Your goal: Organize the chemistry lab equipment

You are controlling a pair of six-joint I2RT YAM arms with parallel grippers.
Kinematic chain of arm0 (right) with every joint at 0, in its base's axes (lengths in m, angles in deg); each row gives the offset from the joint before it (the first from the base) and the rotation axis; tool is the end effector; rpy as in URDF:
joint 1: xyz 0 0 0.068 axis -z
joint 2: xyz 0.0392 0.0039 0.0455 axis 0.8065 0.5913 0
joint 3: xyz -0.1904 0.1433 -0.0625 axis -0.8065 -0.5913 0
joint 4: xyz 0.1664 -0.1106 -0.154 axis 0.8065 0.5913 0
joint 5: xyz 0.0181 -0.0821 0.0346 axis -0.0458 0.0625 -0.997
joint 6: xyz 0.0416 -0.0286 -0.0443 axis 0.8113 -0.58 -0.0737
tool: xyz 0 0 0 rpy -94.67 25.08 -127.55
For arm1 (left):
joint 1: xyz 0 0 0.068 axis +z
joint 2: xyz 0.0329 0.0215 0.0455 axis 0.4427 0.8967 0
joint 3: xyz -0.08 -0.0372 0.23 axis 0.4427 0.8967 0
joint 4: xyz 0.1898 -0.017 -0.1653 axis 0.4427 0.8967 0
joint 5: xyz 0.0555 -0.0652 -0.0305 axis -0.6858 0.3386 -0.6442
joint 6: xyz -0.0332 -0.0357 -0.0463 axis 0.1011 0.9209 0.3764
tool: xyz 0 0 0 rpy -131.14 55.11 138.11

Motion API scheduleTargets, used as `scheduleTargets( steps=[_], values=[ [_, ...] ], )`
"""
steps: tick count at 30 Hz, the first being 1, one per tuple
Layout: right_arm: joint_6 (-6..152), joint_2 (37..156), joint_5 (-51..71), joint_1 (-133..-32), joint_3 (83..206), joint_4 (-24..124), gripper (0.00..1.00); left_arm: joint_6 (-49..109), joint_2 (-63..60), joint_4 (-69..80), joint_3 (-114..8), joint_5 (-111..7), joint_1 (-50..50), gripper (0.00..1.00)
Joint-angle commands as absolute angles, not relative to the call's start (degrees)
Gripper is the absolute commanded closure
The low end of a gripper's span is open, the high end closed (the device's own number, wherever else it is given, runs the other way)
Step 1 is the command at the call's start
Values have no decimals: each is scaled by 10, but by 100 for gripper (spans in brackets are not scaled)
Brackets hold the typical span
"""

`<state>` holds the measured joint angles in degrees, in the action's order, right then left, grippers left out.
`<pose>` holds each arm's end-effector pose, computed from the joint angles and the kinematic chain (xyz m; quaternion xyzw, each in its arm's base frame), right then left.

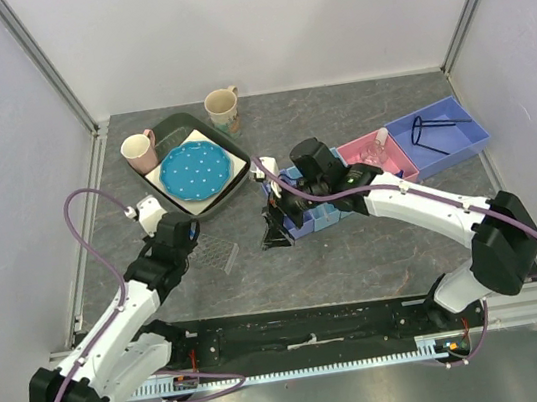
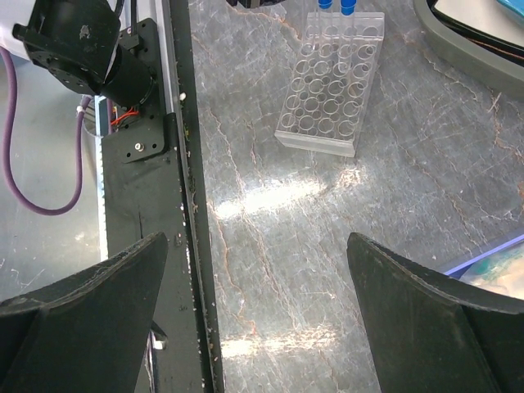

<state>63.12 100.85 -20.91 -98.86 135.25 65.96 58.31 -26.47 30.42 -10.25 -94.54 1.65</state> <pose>0.2139 0.2625 0.2602 -0.4816 0.7046 0.4313 0.2927 0.1898 -0.0540 0.1868 -0.2323 0.8554 0.0255 0.4622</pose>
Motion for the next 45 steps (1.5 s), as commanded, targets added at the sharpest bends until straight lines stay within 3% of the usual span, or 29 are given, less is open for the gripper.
scheduleTargets(
  steps=[1, 23, 32, 45],
  values=[
    [636, 986, -224, -983, 1349, 633, 2, 594, -251, 299, -119, -973, -3, 95],
    [644, 975, -229, -972, 1338, 623, 2, 595, -346, 380, -131, -962, -21, 96],
    [631, 969, -217, -970, 1328, 623, 2, 511, -373, 344, -160, -908, -63, 98],
    [629, 977, -211, -965, 1333, 630, 2, 468, -243, 208, -148, -963, -75, 97]
  ],
)
